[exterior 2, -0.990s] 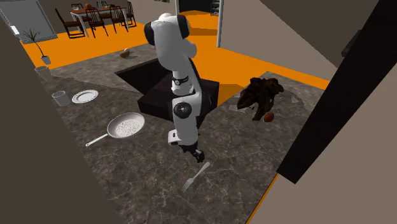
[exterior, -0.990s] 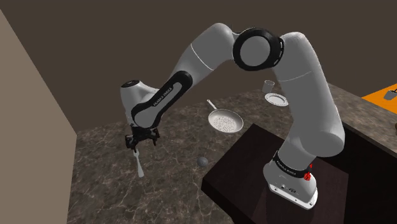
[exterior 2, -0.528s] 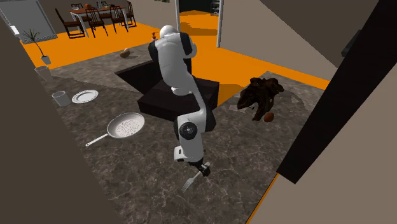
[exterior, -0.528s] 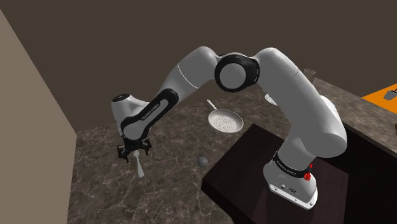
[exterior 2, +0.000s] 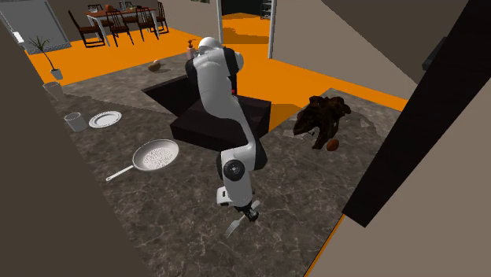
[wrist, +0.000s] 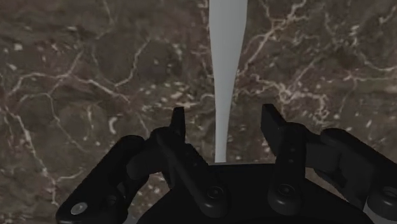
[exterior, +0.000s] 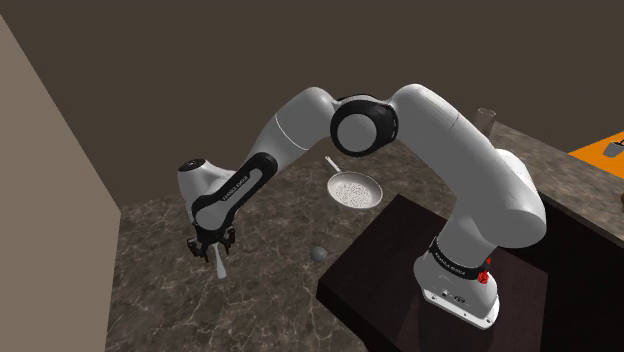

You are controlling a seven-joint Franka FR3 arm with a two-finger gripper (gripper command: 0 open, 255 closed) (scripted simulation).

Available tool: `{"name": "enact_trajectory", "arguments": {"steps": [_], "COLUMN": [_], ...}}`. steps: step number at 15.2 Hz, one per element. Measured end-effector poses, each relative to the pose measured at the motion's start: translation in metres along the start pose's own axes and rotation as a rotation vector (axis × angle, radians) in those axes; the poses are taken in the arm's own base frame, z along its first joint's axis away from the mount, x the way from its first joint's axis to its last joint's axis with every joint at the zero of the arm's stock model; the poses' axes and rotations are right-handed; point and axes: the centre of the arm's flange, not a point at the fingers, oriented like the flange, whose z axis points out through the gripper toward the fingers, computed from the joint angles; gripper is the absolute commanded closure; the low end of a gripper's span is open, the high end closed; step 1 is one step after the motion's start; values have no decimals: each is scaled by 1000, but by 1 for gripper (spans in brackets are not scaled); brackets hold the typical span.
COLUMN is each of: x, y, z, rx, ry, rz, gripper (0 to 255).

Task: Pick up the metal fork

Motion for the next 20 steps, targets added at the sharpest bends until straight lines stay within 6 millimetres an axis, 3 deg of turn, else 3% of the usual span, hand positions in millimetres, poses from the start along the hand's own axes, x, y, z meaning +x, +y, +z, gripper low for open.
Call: {"name": "enact_trajectory", "arguments": {"steps": [10,20], "x": [0,-8], "y": [0,1], "z": [-2,-51], "rx": [1,0], "ry": [1,0], "rz": [0,0], "gripper": [255,255]}}
